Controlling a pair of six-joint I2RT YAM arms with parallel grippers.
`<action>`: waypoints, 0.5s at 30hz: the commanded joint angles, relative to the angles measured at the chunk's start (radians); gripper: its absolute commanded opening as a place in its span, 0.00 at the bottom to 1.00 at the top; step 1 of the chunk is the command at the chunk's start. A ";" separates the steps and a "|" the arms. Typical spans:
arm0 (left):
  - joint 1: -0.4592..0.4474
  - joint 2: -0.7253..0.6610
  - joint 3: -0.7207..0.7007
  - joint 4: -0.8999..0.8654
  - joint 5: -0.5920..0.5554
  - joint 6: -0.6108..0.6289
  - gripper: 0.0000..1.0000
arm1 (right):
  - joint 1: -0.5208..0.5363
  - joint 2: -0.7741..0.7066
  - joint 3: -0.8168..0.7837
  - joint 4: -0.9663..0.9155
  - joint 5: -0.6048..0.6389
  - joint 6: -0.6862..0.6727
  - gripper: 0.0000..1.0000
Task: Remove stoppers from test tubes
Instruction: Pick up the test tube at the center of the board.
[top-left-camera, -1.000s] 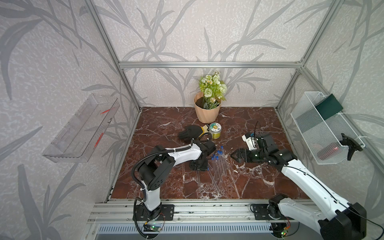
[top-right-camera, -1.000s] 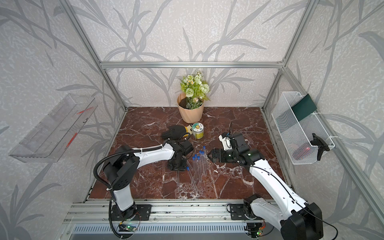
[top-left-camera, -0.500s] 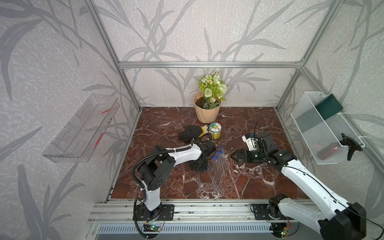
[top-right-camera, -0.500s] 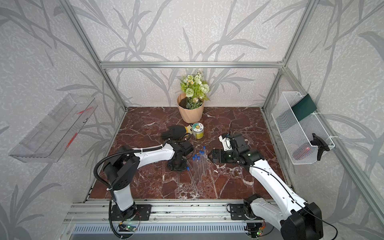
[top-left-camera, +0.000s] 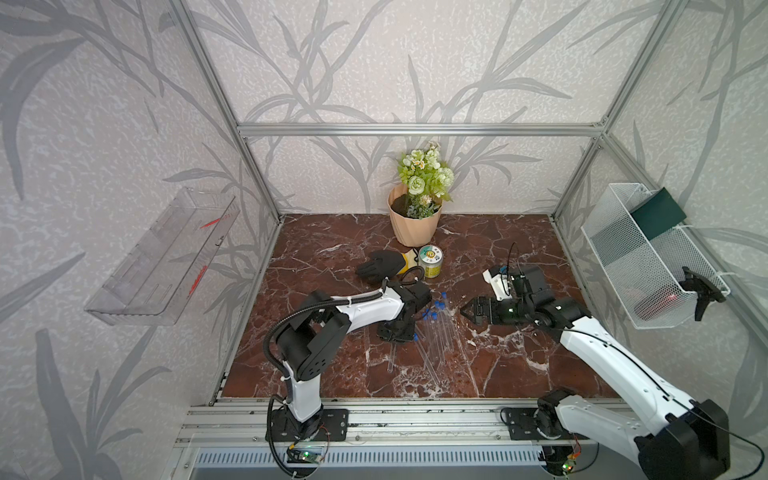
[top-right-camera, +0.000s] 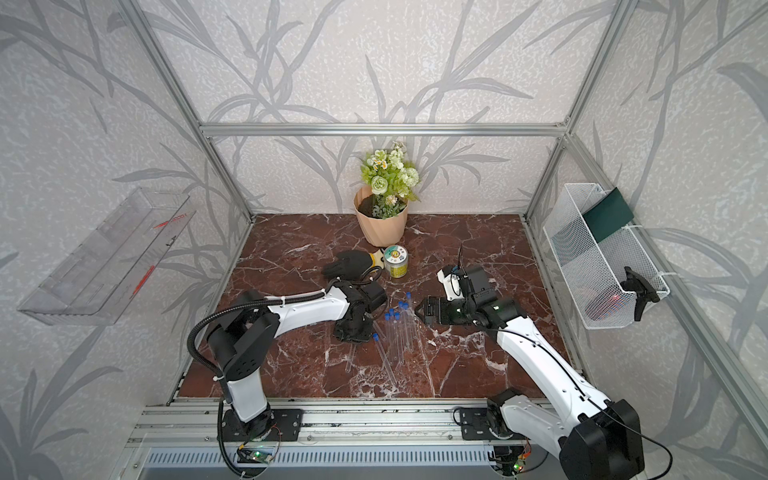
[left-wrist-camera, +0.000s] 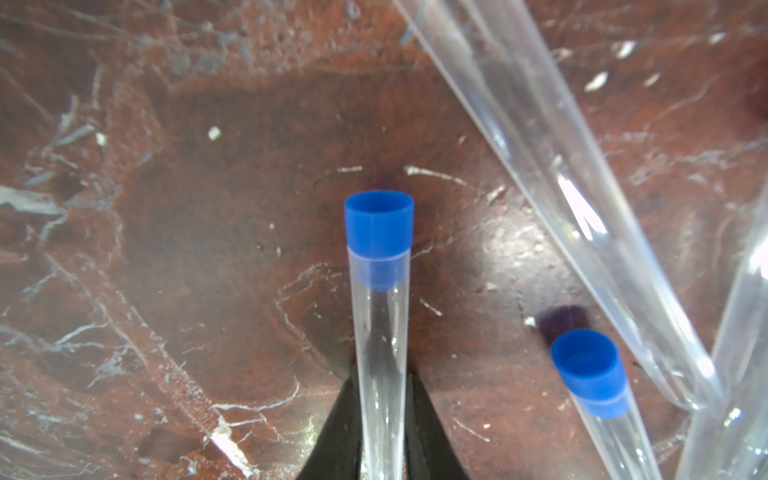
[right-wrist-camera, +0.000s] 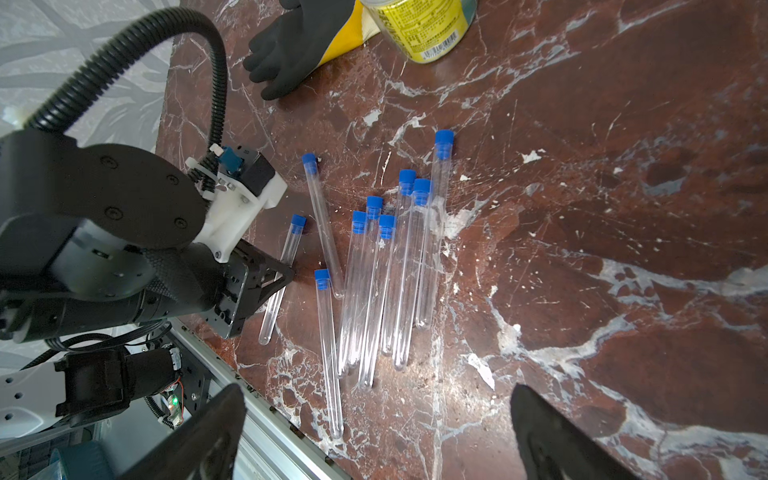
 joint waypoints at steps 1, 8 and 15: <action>-0.004 -0.001 -0.003 -0.012 -0.013 0.009 0.19 | -0.004 0.006 0.000 0.028 -0.004 -0.001 0.99; -0.004 -0.006 -0.002 -0.018 -0.012 0.009 0.16 | -0.009 0.014 -0.008 0.039 -0.015 -0.004 0.99; -0.003 -0.002 0.002 -0.027 -0.009 0.024 0.13 | -0.010 0.027 -0.011 0.047 -0.030 -0.012 0.99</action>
